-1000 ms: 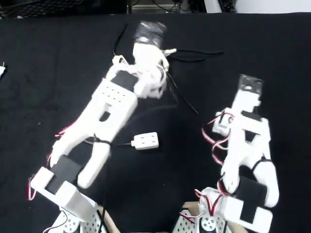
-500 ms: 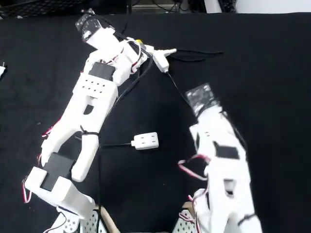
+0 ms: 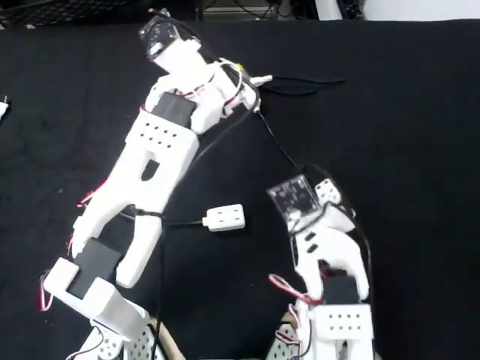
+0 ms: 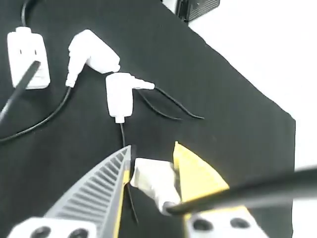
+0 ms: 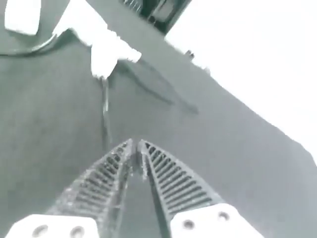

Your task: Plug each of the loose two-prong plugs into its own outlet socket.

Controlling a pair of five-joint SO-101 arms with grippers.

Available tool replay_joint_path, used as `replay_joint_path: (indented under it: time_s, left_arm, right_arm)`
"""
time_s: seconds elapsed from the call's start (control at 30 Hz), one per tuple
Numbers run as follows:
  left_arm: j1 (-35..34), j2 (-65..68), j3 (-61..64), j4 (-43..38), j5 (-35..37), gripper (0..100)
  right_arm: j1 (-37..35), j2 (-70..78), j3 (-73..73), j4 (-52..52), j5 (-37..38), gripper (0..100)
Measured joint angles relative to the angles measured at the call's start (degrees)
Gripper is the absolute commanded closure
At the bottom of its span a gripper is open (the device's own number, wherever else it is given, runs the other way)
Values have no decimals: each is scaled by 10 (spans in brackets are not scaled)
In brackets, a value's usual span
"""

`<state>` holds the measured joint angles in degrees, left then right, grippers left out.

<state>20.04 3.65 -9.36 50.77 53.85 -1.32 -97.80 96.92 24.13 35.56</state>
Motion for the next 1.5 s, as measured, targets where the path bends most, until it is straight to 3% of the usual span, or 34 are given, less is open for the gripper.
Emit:
replay_joint_path:
  time_s: [0.37,0.63,1.03,1.5]
  left_arm:
    - [91,0,-94,107,0,971]
    - [120,0,-101,120,0,971]
    - [128,-1,-124,146,0,971]
    - [128,-1,-124,147,0,971]
  right_arm:
    - [-21,-53,-1,30,-31,987]
    - [-28,-53,-1,-68,-39,987]
    - [-47,-53,-1,-121,-65,987]
    - [-47,-28,-94,-12,-164,987]
